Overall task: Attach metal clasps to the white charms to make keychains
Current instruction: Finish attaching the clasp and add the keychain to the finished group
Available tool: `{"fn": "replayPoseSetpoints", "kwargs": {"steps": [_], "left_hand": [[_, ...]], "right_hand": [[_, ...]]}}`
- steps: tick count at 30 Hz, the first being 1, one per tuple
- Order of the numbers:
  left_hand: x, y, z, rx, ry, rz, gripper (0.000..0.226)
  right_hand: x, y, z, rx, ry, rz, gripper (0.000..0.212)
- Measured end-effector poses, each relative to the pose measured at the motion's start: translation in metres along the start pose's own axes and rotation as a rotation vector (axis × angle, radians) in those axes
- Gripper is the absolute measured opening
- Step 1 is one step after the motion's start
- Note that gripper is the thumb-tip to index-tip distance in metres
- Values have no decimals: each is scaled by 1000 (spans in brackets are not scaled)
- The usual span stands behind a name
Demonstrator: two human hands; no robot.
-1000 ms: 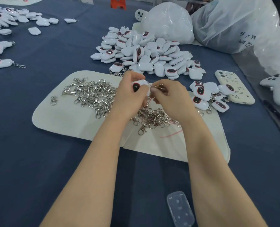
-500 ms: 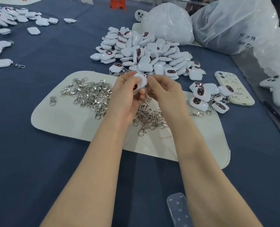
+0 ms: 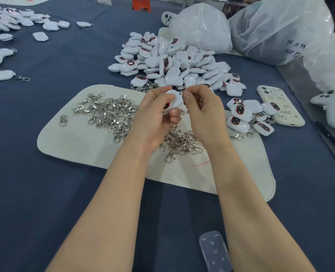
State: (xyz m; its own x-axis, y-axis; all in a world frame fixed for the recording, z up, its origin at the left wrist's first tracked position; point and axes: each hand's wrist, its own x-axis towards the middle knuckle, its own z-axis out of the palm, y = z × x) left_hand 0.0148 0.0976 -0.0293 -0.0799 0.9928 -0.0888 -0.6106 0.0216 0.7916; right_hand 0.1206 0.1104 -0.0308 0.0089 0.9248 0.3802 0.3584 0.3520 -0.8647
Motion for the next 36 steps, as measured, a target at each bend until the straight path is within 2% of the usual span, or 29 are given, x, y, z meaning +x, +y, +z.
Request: {"fn": "replayPoseSetpoints", "kwargs": {"steps": [4, 7, 10, 15, 19, 21, 23, 25, 28, 30, 33, 36], "left_hand": [[2, 5, -8, 343, 9, 106, 18], [2, 6, -12, 521, 22, 151, 19], [2, 4, -12, 581, 40, 177, 21], [5, 2, -10, 400, 88, 101, 19], [6, 2, -6, 90, 73, -23, 16], [6, 3, -5, -41, 67, -84, 13], [6, 2, -5, -63, 85, -111, 10], [7, 1, -6, 52, 118, -83, 11], [7, -2, -9, 407, 112, 56, 16], [6, -4, -10, 550, 85, 126, 18], [6, -5, -11, 582, 92, 146, 18], [8, -8, -10, 598, 120, 130, 22]], "right_hand": [[2, -1, -12, -275, -131, -148, 9], [4, -3, -16, -350, -227, -145, 9], [4, -2, -14, -363, -238, -105, 8], [2, 3, -7, -123, -132, 60, 6], [1, 4, -2, 44, -45, 112, 4], [1, 5, 0, 21, -41, 84, 5], [2, 6, -2, -105, -59, 21, 6], [5, 7, -6, -251, -106, -27, 7], [8, 6, -12, -394, -207, -45, 7], [9, 6, -13, -439, -238, -29, 6], [9, 7, -13, -368, -222, 58, 8], [8, 4, -13, -148, -283, 170, 26]]}}
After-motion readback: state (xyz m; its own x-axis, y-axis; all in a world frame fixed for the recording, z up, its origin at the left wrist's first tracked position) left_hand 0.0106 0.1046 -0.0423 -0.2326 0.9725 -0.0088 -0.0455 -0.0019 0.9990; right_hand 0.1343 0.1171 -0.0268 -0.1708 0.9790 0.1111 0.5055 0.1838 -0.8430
